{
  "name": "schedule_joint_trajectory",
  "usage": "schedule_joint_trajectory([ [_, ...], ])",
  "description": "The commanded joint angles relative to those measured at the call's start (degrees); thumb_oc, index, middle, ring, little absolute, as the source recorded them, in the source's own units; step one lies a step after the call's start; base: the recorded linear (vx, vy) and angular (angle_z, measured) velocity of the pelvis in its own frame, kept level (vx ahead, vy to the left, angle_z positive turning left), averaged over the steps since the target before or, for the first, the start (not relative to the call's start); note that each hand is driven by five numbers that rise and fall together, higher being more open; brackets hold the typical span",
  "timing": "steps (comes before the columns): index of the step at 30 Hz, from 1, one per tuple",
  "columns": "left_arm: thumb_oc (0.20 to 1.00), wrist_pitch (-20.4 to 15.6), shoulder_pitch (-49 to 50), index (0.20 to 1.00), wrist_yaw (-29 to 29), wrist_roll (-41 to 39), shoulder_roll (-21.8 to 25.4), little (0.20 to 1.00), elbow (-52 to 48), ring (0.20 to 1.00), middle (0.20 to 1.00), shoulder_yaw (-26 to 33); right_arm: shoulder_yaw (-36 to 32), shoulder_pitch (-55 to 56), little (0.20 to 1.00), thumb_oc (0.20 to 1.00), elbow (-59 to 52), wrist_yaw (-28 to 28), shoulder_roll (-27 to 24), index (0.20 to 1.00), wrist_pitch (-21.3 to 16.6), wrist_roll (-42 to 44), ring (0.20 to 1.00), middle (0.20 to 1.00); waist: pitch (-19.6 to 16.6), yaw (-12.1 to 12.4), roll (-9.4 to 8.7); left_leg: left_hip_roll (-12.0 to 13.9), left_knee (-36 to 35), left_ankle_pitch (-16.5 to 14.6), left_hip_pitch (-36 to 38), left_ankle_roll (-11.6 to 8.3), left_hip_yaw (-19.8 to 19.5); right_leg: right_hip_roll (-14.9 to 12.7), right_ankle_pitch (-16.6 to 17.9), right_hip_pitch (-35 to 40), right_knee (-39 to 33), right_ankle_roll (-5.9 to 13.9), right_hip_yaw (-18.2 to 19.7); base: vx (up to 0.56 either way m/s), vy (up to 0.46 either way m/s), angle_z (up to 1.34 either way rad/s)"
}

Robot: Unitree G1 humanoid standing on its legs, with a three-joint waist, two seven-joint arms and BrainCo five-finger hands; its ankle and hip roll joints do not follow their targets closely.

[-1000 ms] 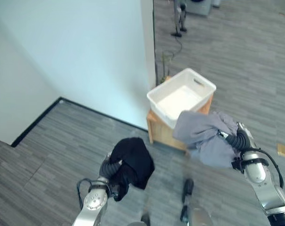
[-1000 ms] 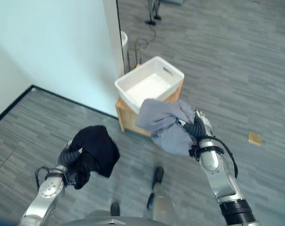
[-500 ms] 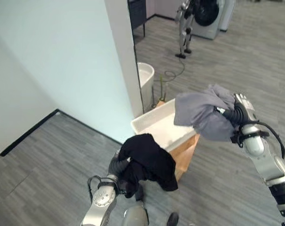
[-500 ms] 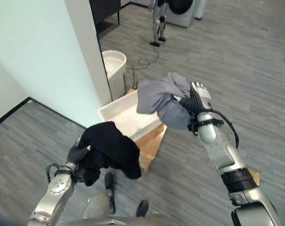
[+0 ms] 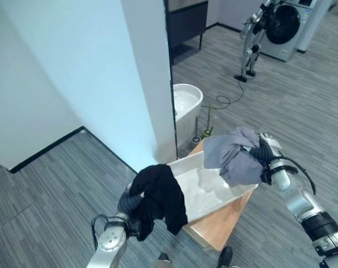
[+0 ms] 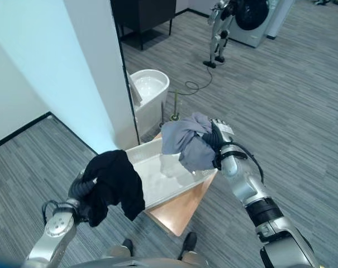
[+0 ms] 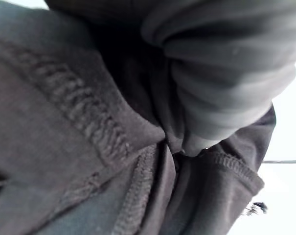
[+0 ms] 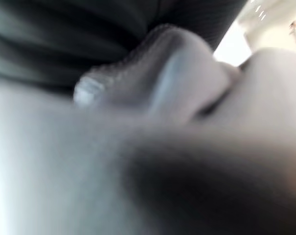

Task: Pick up bed clothes into laundry basket.

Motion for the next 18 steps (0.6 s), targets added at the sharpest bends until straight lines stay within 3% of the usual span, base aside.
schedule_joint_trajectory([
  [1,0.2,-3.61,-3.36,0.2,-0.82,-1.87,1.41,0.2,-3.24,0.2,0.2,-1.15,-0.81,-3.41,0.2,0.2,-0.05,-0.98,-0.22,0.2,-0.72,-0.78,0.2,0.2,-2.33,-0.71,-0.93,-1.31,-0.33,3.74,-5.64,-1.66,-0.08,-4.05,-6.19,7.57,1.09,4.67,-0.25,0.05,-0.026,0.05],
  [5,0.2,-3.85,-2.81,0.2,-0.35,-2.72,0.47,0.2,-2.51,0.2,0.2,-0.95,2.0,-2.2,0.2,0.2,6.65,-0.73,5.77,0.2,-1.02,1.97,0.2,0.2,-2.6,0.46,-0.01,-1.1,-0.33,4.04,-5.7,-2.16,-0.72,-3.91,-7.06,8.44,0.88,4.55,-1.06,0.07,-0.018,0.05],
  [13,0.2,-4.99,-3.59,0.2,-0.95,-4.35,0.73,0.2,-1.67,0.2,0.2,-1.79,6.71,-7.19,0.2,0.2,20.89,-1.1,11.09,0.2,-1.65,5.32,0.2,0.2,-2.43,2.71,1.14,-1.01,-0.33,4.7,-6.42,-2.85,-2.13,-3.67,-7.95,9.13,0.88,4.21,-2.63,0.03,-0.01,0.18],
  [14,0.2,-5.0,-3.61,0.2,-0.96,-4.36,0.74,0.2,-1.66,0.2,0.2,-1.75,6.75,-7.31,0.47,0.47,21.05,-1.16,11.15,0.47,-1.72,5.33,0.47,0.47,-2.4,2.67,1.13,-1.0,-0.33,4.7,-6.43,-2.86,-2.14,-3.66,-7.95,9.12,0.88,4.21,-2.64,0.02,-0.007,0.17],
  [15,0.2,-5.06,-3.69,0.2,-1.05,-4.86,0.98,0.2,-1.56,0.2,0.2,-1.77,7.01,-8.07,1.0,1.0,23.82,-1.48,11.67,1.0,-1.51,5.69,1.0,1.0,-2.52,3.22,1.22,-1.05,-0.33,4.85,-6.5,-2.97,-2.33,-3.59,-8.0,9.27,0.88,4.19,-2.81,0.02,-0.007,0.21],
  [18,0.2,-5.21,-3.82,0.2,-1.19,-5.38,1.42,0.2,-1.59,0.2,0.2,-1.84,7.32,-9.62,1.0,1.0,25.36,-1.52,10.85,1.0,-1.25,5.49,1.0,1.0,-2.74,3.66,1.29,-1.08,-0.33,4.94,-6.64,-3.08,-2.66,-3.58,-8.12,9.56,0.88,4.12,-3.05,0.01,-0.004,0.09],
])
